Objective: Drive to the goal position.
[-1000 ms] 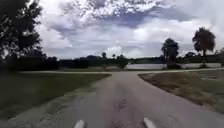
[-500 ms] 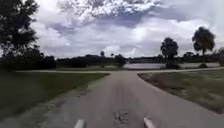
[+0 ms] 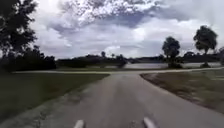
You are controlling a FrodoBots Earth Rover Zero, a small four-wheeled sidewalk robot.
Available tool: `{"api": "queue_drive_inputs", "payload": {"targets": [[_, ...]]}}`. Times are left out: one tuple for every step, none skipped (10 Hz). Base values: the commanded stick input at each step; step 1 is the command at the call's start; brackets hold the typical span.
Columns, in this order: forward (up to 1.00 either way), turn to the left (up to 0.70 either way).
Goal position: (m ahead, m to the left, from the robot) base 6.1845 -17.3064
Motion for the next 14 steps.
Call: {"api": "queue_drive_inputs", "payload": {"targets": [[0.70, 0.00], [0.70, 0.00], [0.70, -0.01], [0.70, -0.04], [0.70, -0.06], [0.70, -0.13], [0.70, -0.02], [0.70, 0.00], [0.70, 0.00], [0.70, 0.00], [0.70, 0.00], [0.70, 0.00], [0.70, 0.00], [0.70, 0.01]]}}
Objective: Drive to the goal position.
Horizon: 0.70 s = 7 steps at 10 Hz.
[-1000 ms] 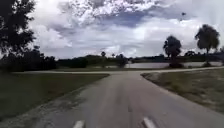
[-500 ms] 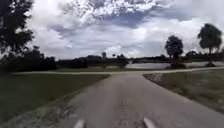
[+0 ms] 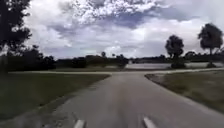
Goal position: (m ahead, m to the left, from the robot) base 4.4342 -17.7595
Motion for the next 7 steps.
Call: {"api": "queue_drive_inputs", "payload": {"targets": [[0.70, 0.04], [0.70, 0.15], [0.70, 0.34], [0.70, 0.08], [0.70, 0.04], [0.70, 0.01], [0.70, 0.00]]}}
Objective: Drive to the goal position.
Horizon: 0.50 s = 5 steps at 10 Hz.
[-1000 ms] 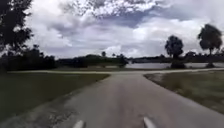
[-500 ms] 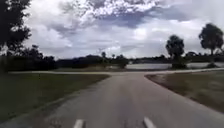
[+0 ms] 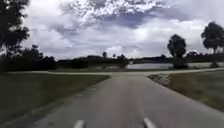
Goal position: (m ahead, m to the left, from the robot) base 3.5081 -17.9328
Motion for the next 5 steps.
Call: {"api": "queue_drive_inputs", "payload": {"targets": [[0.70, 0.00], [0.70, 0.00], [0.70, 0.00], [0.70, 0.00], [0.70, -0.26]]}}
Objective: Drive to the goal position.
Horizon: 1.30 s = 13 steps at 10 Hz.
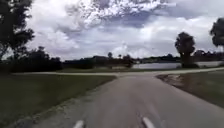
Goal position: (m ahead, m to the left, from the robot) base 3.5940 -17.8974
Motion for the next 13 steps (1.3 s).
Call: {"api": "queue_drive_inputs", "payload": {"targets": [[0.70, -0.35], [0.70, -0.09], [0.70, 0.00], [0.70, 0.00], [0.70, 0.00], [0.70, 0.00], [0.70, 0.00], [0.70, 0.00], [0.70, 0.00], [0.70, 0.00], [0.70, 0.00], [0.70, 0.00], [0.70, 0.00]]}}
